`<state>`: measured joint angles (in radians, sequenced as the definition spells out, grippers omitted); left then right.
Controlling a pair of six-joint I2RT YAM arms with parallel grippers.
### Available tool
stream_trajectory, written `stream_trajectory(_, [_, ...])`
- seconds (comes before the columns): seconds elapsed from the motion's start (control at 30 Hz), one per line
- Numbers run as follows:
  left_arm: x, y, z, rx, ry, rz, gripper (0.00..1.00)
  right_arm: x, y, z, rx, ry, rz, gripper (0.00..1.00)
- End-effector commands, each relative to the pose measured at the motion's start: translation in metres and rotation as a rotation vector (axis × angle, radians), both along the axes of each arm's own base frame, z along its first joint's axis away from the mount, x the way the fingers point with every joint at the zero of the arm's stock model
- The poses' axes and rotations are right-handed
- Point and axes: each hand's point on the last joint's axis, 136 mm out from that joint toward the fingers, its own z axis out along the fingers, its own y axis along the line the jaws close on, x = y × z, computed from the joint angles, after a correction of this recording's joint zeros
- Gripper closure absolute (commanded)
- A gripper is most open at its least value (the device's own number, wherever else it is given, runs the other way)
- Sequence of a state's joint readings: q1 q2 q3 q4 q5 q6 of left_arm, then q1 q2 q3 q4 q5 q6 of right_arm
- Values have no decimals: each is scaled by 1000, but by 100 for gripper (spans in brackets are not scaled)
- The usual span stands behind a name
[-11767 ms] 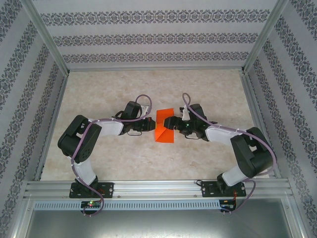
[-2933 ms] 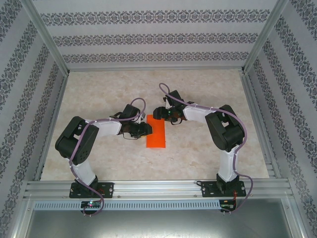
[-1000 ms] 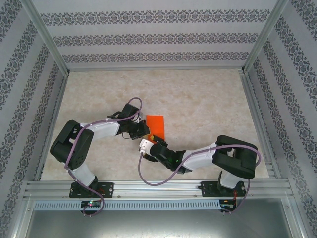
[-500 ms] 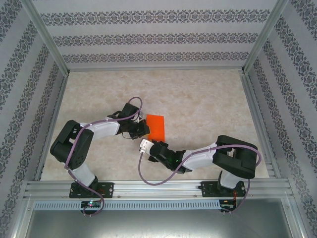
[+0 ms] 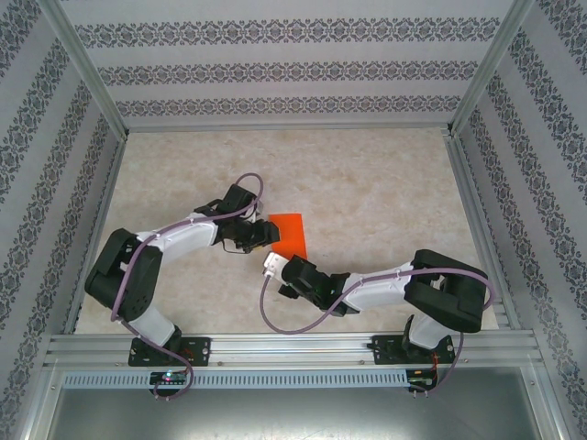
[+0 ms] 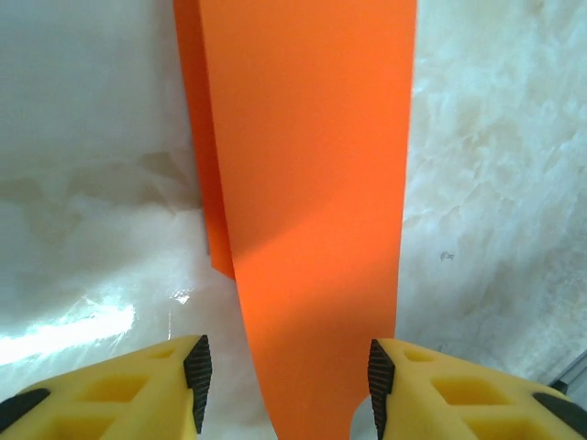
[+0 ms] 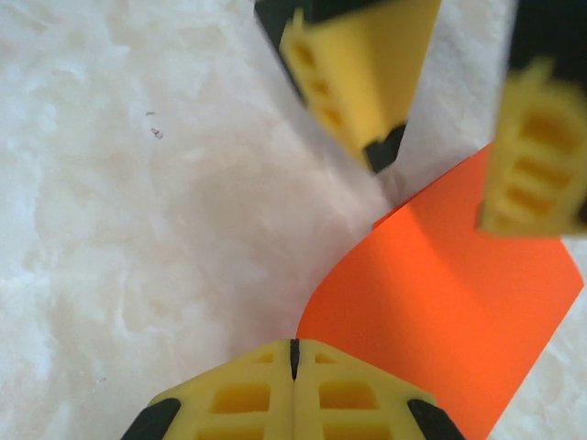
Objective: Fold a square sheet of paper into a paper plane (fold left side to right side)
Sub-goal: Third fold the triangle at the center of the table.
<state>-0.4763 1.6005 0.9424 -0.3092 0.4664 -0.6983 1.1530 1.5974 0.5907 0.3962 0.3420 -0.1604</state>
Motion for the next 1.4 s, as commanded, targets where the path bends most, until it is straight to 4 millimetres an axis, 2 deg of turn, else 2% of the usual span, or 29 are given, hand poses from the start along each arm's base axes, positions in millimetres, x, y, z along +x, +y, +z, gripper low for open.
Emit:
stream_trajectory(0.0, [5,18,18,91,-66,-29,46,-3,0,2,38,54,-2,100])
stream_trajectory(0.13, [21,10,29,60,-134,-81,53,-1,-1,4,75,90,-18,100])
stream_trajectory(0.27, [44,-21,31,-17,-161,-186,66,0,0,5,107,124,-27,100])
stream_trajectory(0.43, [73,-46,14,-59,-165,-242,72,4,-2,7,134,162,-40,100])
stream_trajectory(0.57, [85,-64,-6,-95,-124,-288,75,5,-1,9,155,195,-39,100])
stream_trajectory(0.7, [88,-70,-28,-85,-80,-305,79,6,0,9,180,247,-43,100])
stream_trajectory(1.03, [77,-62,-59,-31,-31,-327,84,22,-10,19,327,430,-87,100])
stream_trajectory(1.37, [74,-63,-61,-27,-28,-336,85,63,-36,7,368,530,-227,100])
